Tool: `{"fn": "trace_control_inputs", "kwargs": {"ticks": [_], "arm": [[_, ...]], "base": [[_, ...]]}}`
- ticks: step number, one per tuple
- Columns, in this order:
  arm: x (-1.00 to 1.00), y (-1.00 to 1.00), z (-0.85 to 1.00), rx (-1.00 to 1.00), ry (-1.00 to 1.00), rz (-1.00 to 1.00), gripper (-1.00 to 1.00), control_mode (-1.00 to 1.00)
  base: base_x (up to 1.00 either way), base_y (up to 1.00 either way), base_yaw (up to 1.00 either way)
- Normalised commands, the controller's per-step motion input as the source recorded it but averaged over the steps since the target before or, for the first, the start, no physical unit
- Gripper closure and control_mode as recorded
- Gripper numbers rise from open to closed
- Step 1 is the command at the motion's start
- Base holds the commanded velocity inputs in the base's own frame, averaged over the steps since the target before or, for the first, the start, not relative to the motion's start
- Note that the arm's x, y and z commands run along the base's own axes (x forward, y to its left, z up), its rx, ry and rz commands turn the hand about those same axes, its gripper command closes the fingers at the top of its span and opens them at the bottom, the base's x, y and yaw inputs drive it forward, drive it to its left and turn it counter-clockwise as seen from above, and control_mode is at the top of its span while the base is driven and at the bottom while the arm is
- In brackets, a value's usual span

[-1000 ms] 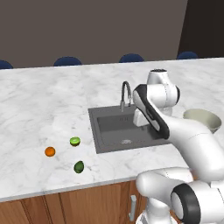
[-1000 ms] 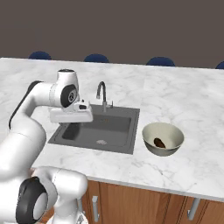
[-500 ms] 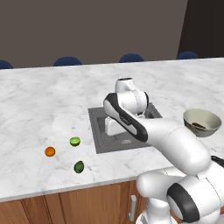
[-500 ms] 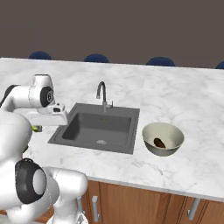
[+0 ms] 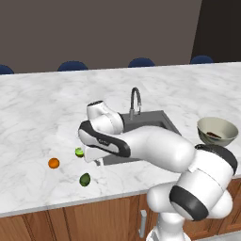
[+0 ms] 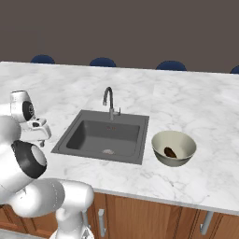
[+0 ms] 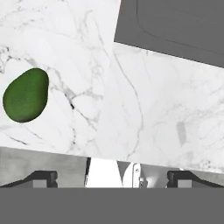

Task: There is a mixed pile of frozen fruits and vegetables on the counter. Locate all the frozen vegetables and place the items in a bowl on the counter. Take all the frozen fruits and defrost them in a running sink.

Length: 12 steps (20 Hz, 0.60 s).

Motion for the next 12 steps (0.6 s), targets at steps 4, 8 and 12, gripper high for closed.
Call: {"fn": "trace_control_inputs", "kwargs": {"ticks": [4, 8, 12], "arm": [[0.14, 0.65, -0.51, 0.09, -0.13, -0.14, -1.00, -1.00], [0.13, 0.59, -0.39, 0.05, -0.04, -0.11, -1.00, -1.00], [0.30, 0.43, -0.09, -0.01, 0.03, -0.01, -1.00, -1.00]], "base": [[0.00, 0.00, 0.00], [0.00, 0.00, 0.00], [0.00, 0.00, 0.00]]}}
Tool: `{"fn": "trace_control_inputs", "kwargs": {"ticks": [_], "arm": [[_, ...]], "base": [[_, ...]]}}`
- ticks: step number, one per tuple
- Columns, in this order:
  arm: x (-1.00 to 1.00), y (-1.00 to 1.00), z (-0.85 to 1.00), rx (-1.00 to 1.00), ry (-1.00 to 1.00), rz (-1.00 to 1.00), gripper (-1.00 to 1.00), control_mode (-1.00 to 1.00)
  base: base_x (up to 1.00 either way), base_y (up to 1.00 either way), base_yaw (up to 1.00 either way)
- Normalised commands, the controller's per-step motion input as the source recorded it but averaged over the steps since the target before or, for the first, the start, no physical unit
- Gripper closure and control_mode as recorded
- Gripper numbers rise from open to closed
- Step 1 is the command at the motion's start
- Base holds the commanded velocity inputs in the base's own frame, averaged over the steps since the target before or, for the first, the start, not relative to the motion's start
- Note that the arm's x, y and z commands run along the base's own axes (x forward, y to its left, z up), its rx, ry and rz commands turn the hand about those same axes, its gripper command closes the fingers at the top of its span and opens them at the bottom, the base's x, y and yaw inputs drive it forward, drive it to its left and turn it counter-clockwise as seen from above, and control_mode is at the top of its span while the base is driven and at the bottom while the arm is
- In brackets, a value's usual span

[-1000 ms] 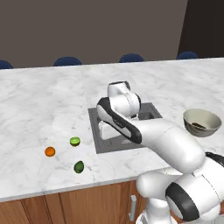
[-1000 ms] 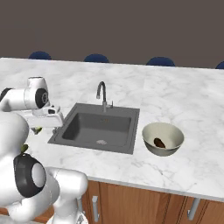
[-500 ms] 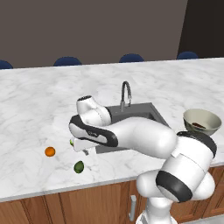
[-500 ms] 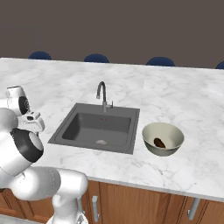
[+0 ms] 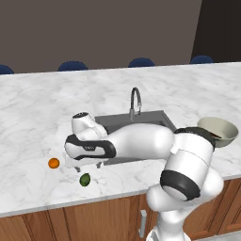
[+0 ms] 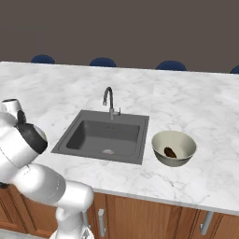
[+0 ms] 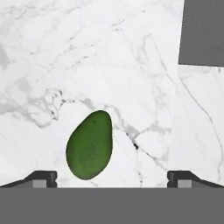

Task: There is a mixed pile of frozen fruits and vegetables on the counter. Locate all the frozen vegetables and place the items in a bowl on the counter. Take all the frozen fruits and defrost them in a running sink.

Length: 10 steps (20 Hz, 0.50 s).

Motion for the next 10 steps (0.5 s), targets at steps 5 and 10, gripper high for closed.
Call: {"fn": "trace_control_inputs", "kwargs": {"ticks": [5, 10], "arm": [[0.08, 0.31, -0.22, 0.00, 0.00, 0.00, -1.00, -1.00], [-0.13, -0.01, -0.26, 0.00, 0.08, -0.01, -1.00, -1.00]], "base": [[0.00, 0.00, 0.00], [0.00, 0.00, 0.00]]}}
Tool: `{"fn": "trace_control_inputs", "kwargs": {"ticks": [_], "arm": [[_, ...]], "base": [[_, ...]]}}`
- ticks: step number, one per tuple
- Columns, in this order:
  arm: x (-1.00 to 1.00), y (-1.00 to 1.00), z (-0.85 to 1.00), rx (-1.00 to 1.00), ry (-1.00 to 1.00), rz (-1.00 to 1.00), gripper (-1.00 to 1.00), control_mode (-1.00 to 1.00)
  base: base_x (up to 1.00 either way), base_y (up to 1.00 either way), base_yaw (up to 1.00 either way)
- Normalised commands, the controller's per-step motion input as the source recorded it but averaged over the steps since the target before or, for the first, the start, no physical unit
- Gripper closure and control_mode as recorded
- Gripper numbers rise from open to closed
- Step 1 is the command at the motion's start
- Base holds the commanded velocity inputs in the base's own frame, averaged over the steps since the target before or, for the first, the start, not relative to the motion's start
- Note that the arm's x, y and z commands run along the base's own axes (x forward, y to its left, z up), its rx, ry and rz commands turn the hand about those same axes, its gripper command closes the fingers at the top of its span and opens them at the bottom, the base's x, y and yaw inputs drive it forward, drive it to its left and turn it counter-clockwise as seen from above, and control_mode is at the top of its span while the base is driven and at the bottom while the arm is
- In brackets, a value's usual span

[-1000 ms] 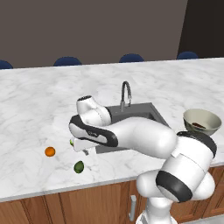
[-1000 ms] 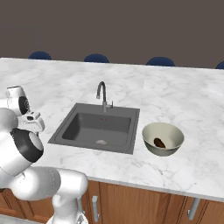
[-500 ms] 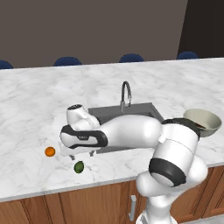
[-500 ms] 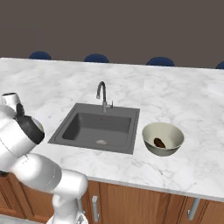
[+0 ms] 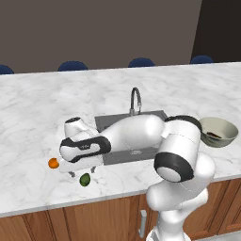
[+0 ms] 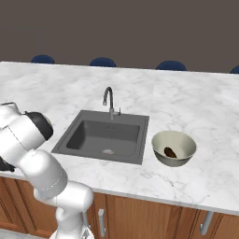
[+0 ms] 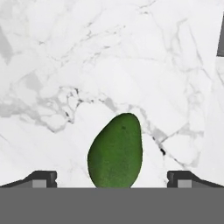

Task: There is a mixed pile of frozen fruits and vegetables on the counter. Locate all the frozen vegetables and place the items in a bowl on the counter. Take all the frozen fruits and defrost them in a running sink.

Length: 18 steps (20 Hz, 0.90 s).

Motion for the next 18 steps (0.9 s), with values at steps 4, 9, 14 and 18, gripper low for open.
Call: {"fn": "trace_control_inputs", "kwargs": {"ticks": [4, 9, 14, 18], "arm": [[-0.05, -0.07, -0.24, 0.00, 0.13, -0.02, -1.00, -1.00], [-0.01, 0.11, -0.27, -0.02, 0.05, 0.00, -1.00, -1.00], [0.00, 0.00, -0.14, 0.00, -0.06, 0.00, -1.00, -1.00], [-0.07, 0.00, -0.13, 0.00, -0.01, 0.00, 1.00, -1.00]], "base": [[0.00, 0.00, 0.00], [0.00, 0.00, 0.00], [0.00, 0.00, 0.00], [0.00, 0.00, 0.00]]}}
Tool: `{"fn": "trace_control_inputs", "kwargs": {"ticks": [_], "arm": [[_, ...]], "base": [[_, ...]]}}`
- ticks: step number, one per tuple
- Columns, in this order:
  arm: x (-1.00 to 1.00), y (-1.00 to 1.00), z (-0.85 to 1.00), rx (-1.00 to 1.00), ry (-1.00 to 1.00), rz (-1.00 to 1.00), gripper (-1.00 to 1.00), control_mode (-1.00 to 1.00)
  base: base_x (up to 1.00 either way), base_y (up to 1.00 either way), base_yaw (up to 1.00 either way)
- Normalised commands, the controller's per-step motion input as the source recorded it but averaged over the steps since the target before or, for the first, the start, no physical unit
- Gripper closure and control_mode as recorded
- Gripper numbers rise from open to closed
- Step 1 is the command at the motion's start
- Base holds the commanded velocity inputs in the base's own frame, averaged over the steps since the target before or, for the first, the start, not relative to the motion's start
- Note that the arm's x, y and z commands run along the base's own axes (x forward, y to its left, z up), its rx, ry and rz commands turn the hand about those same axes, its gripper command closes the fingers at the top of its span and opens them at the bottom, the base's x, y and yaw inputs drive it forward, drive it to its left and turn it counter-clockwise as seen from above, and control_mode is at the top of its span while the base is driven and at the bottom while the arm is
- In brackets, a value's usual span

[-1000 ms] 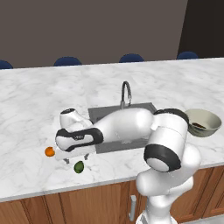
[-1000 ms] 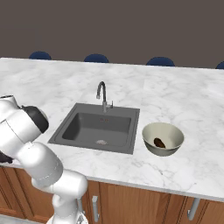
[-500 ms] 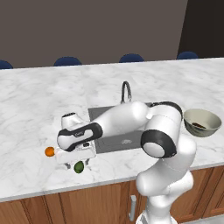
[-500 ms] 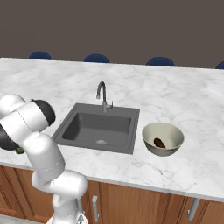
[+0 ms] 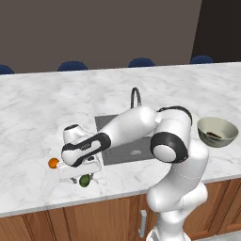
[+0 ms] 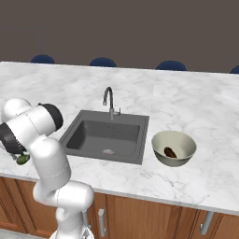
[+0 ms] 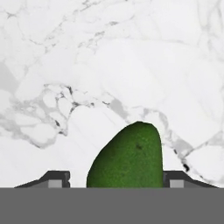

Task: There is a mixed pile of frozen fruits and vegetables on the counter. Locate all the frozen vegetables and place the items in a bowl on the counter. Take all the frozen fruits and defrost them in a running sink.

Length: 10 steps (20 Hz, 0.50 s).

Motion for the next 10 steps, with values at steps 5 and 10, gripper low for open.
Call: {"fn": "trace_control_inputs", "kwargs": {"ticks": [5, 10], "arm": [[-0.05, 0.00, -0.08, 0.00, -0.02, 0.00, 1.00, -1.00], [0.00, -0.30, 0.25, 0.00, -0.01, -0.02, 1.00, -1.00]], "base": [[0.00, 0.00, 0.00], [0.00, 0.00, 0.00]]}}
